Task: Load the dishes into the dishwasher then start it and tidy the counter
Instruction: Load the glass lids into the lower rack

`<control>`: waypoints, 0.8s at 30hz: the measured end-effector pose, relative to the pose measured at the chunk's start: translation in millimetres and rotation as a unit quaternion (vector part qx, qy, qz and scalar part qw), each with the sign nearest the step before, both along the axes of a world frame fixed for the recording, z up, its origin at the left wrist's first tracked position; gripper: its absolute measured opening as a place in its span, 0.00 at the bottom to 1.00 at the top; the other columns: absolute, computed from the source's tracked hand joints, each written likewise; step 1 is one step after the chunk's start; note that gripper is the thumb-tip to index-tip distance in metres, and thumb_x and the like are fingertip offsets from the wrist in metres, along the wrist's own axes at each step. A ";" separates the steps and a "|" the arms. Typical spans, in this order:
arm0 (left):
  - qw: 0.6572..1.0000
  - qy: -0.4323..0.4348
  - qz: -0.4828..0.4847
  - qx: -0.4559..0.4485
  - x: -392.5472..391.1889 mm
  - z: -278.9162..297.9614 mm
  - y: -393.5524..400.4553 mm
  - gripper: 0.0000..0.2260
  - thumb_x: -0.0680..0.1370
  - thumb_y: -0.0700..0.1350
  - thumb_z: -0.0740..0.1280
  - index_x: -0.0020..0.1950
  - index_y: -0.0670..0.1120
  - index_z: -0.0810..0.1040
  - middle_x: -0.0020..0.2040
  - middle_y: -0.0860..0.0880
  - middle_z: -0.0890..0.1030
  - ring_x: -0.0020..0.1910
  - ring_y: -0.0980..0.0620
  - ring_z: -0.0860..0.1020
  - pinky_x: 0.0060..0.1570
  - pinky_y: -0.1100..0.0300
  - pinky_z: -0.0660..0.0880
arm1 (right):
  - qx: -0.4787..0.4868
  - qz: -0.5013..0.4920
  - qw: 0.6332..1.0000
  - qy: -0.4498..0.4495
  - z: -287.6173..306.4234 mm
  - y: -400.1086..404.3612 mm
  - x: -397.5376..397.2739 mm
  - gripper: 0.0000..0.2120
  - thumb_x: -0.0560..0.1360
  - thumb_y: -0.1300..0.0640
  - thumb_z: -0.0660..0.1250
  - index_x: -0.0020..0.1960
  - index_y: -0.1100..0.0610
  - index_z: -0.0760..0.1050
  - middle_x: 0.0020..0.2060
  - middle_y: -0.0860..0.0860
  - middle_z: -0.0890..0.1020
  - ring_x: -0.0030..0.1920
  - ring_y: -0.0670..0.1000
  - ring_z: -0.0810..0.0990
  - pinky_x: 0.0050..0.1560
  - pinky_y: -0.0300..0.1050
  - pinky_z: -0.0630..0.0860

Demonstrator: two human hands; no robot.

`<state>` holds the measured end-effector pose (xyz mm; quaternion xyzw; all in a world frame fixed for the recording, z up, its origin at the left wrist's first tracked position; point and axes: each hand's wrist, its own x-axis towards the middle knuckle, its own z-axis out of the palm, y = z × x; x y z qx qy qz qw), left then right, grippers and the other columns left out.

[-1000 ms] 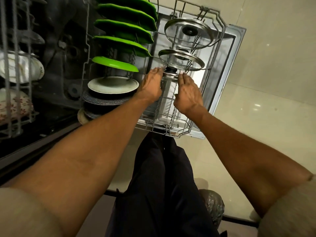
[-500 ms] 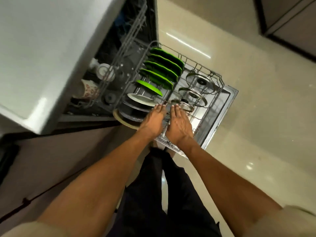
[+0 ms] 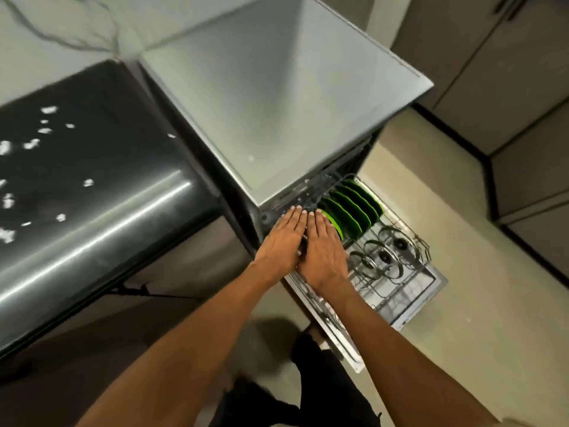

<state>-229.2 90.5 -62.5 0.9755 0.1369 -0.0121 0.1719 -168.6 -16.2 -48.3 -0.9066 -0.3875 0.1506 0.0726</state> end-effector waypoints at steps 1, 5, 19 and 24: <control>1.000 -0.014 0.009 0.006 -12.6 11.2 8.8 0.34 0.78 0.38 0.62 0.81 0.41 0.50 0.82 0.43 0.50 0.81 0.48 0.46 0.79 0.54 0.44 | 0.012 0.008 1.000 -0.009 11.7 7.8 -10.7 0.41 0.80 0.48 0.61 0.82 0.60 0.40 0.82 0.57 0.46 0.82 0.53 0.43 0.81 0.51 0.45; 0.997 -0.055 0.030 0.048 -62.6 50.2 47.6 0.34 0.78 0.40 0.63 0.81 0.41 0.52 0.81 0.42 0.53 0.81 0.46 0.48 0.79 0.52 0.48 | 0.062 0.044 0.996 -0.041 49.5 42.1 -51.1 0.42 0.78 0.47 0.62 0.82 0.60 0.44 0.82 0.57 0.50 0.82 0.54 0.47 0.81 0.49 0.45; 0.961 -0.072 0.235 0.129 -326.8 127.6 168.1 0.34 0.78 0.44 0.61 0.80 0.38 0.50 0.81 0.40 0.50 0.81 0.45 0.46 0.79 0.51 0.48 | 0.189 0.277 0.937 -0.096 127.5 195.0 -258.8 0.38 0.76 0.56 0.66 0.81 0.63 0.53 0.80 0.59 0.55 0.81 0.55 0.52 0.81 0.50 0.48; 0.928 -0.044 0.343 0.143 -418.2 129.3 190.6 0.35 0.78 0.41 0.59 0.81 0.40 0.45 0.81 0.42 0.45 0.81 0.46 0.42 0.79 0.51 0.45 | 0.198 0.385 0.898 -0.082 129.1 253.3 -336.5 0.39 0.74 0.58 0.67 0.81 0.63 0.54 0.80 0.59 0.57 0.81 0.55 0.52 0.80 0.49 0.48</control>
